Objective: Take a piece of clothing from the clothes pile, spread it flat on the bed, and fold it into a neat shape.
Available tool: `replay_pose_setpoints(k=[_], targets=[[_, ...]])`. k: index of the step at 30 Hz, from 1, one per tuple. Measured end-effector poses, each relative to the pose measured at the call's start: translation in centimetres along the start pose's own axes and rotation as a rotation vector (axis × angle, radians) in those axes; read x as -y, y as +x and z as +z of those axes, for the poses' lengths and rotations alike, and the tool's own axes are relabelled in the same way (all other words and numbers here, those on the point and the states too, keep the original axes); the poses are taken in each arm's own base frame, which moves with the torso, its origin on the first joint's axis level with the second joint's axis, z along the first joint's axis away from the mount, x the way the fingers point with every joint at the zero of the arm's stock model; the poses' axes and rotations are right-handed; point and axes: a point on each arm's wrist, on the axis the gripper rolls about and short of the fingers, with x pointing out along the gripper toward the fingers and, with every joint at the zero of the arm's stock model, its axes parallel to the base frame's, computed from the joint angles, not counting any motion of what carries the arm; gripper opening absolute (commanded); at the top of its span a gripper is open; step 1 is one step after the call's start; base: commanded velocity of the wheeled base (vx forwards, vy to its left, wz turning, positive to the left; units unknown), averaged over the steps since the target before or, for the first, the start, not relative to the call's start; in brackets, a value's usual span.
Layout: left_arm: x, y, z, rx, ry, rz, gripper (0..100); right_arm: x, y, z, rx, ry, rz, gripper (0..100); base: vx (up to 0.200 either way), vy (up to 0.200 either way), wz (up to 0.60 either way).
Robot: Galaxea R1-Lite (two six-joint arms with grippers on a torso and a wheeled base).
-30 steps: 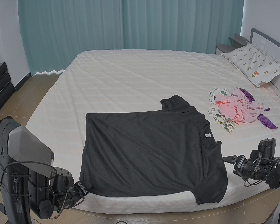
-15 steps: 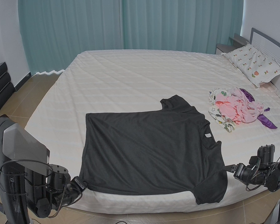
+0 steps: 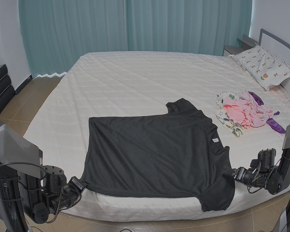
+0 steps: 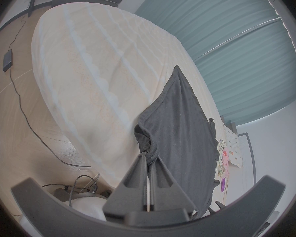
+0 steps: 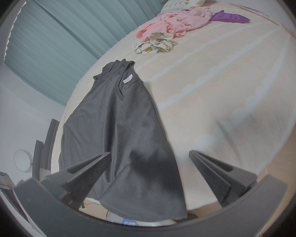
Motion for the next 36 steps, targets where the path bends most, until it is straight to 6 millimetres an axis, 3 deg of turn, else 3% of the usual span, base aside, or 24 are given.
replay_pose_setpoints(k=[2,3,11,23,24,30,36], targets=[[0.1,0.0,0.1,0.004,-0.003,-0.006,0,-0.2,0.7,0.2,0.002,-0.01,0.01,100,0.0,0.0,0.0],[0.1,0.0,0.1,0.005,-0.004,-0.006,0,-0.4,1.1,0.2,0.002,-0.016,0.016,0,0.0,0.0,0.0],[0.0,0.0,0.2,0.006,-0.007,-0.005,0,-1.2,3.5,0.6,0.005,-0.038,0.039,0,0.0,0.0,0.0],[-0.2,0.1,0.1,0.003,-0.007,0.004,0,-2.1,6.2,3.2,0.1,-0.045,0.098,0,0.0,0.0,0.0],[-0.2,0.2,0.1,0.002,-0.007,0.007,0,-2.2,6.4,3.3,0.102,-0.049,0.101,100,0.0,0.0,0.0],[-0.4,0.4,-0.1,-0.005,-0.006,0.02,0,-2.5,7.3,3.7,0.12,-0.059,0.12,100,0.0,0.0,0.0],[-0.6,0.5,-0.1,-0.008,-0.006,0.027,0,-1.5,7.0,4.2,0.134,-0.038,0.1,100,0.0,0.0,0.0]])
